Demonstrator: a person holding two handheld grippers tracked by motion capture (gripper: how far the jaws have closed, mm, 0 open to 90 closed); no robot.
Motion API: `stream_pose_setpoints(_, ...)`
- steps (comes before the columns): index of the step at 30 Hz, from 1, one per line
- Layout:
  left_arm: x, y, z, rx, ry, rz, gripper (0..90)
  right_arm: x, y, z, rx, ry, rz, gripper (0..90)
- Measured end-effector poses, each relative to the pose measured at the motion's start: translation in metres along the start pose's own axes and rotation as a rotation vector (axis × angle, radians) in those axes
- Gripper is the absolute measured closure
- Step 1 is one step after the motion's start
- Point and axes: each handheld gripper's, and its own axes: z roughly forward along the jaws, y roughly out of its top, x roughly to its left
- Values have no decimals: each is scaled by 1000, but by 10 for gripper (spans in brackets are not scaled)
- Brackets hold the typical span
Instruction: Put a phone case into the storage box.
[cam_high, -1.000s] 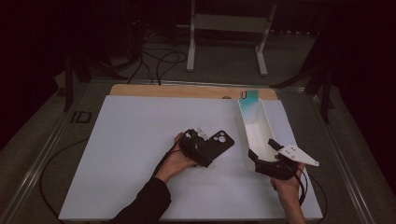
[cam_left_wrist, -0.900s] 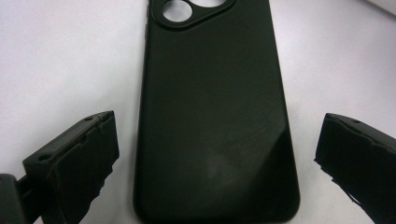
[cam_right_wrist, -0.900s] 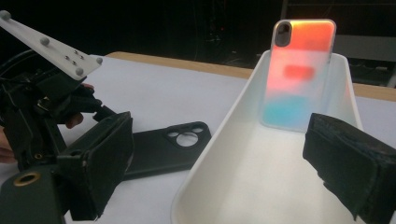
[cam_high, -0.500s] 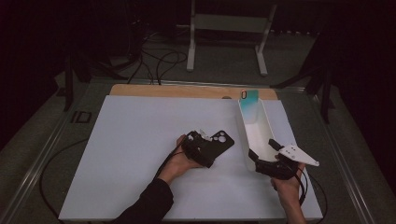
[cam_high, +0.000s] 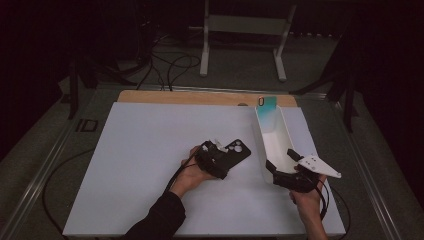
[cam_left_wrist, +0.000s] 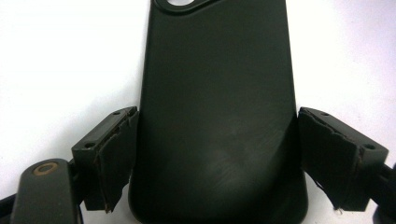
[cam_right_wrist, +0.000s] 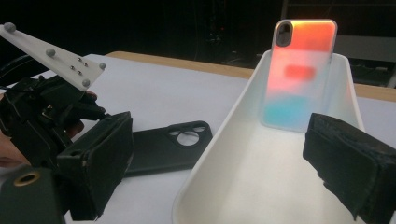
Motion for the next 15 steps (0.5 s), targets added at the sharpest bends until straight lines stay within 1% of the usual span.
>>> stream_pose_setpoints(2,0,0,0,-1,4,-2,187,0,0,0,0,0,1,87)
stream_pose_setpoints(3,1,-1,-1,-10,6,-9,201,0,0,0,0,1,1,87)
stream_pose_setpoints(4,1,-1,-1,-10,6,-9,204,0,0,0,0,1,1,87)
stream_pose_setpoints(6,3,-2,-4,-31,14,-25,206,0,0,0,-1,0,5,87)
stream_pose_setpoints(8,4,-3,-5,-36,12,-30,207,0,0,0,-1,0,5,87)
stream_pose_setpoints(9,6,-4,-9,-53,11,-38,207,0,0,0,-1,1,6,87)
stream_pose_setpoints(12,7,-4,-14,-66,8,-46,206,0,0,0,-1,1,6,87)
stream_pose_setpoints(14,10,-4,-28,-106,21,-54,203,0,1,0,-2,2,1,87)
stream_pose_setpoints(15,10,-4,-28,-106,21,-54,202,0,1,0,-2,2,1,87)
